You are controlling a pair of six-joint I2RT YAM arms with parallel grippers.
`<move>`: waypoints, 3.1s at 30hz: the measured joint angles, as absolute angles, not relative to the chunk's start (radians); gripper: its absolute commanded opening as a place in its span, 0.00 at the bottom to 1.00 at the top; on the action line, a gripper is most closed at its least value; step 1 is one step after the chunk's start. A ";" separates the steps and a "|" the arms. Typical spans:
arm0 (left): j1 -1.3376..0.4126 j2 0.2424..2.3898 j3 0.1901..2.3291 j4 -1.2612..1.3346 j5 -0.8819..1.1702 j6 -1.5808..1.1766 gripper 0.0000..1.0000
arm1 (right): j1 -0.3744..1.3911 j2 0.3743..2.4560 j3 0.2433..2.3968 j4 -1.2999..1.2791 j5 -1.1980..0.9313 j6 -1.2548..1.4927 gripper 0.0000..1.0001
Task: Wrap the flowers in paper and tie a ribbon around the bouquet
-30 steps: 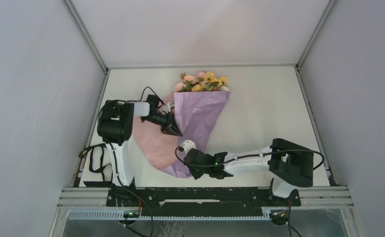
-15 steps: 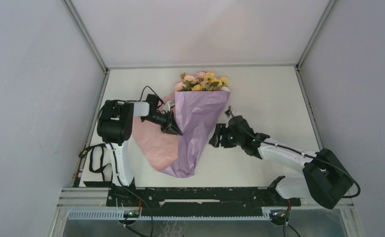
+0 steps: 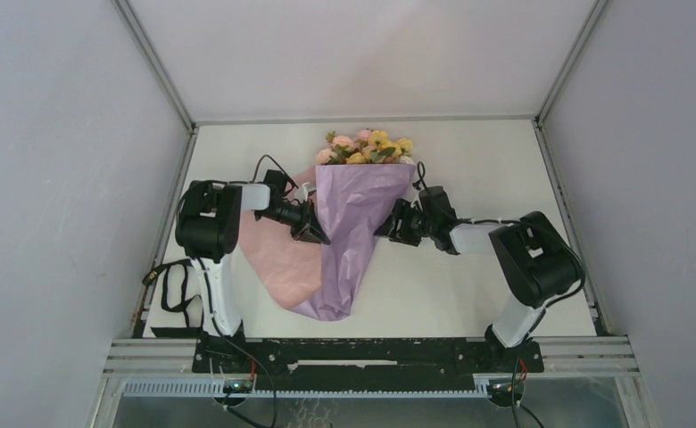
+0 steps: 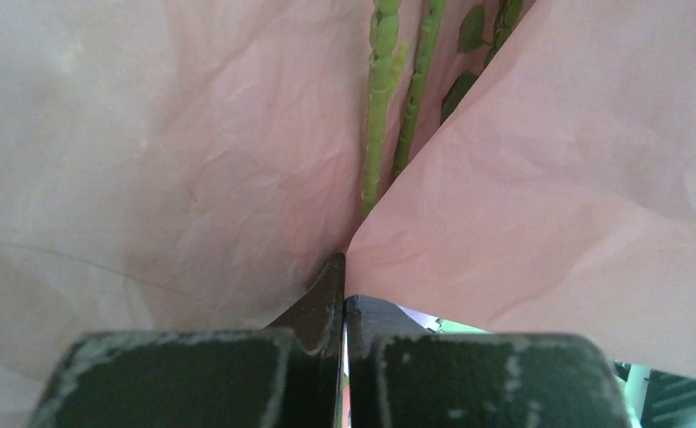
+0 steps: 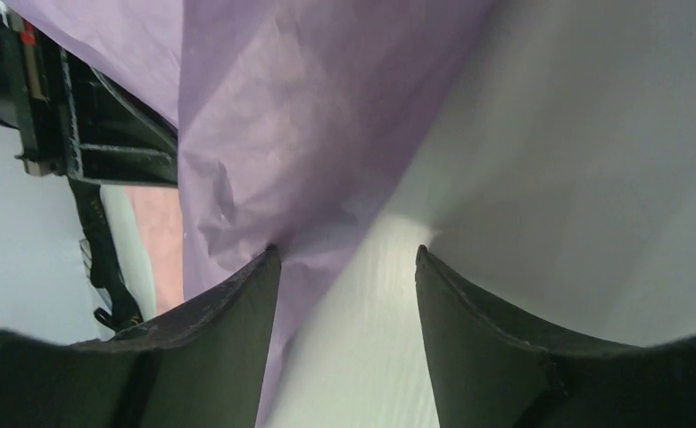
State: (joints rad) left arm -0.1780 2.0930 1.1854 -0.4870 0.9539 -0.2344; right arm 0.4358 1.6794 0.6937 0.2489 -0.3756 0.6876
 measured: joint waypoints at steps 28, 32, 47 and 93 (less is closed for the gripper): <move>-0.286 2.087 1.258 -0.518 0.895 -0.175 0.00 | 0.151 1.776 0.865 0.200 -0.496 0.530 0.00; -0.293 2.085 1.271 -0.506 0.889 -0.176 0.00 | 0.184 1.681 0.868 0.114 -0.442 0.469 0.00; -0.238 2.059 1.251 -0.518 0.854 -0.183 0.00 | 0.764 1.576 0.801 0.112 -0.392 0.491 0.00; -0.236 2.078 1.253 -0.535 0.839 -0.174 0.00 | 1.054 1.564 0.614 0.062 -0.346 0.551 0.00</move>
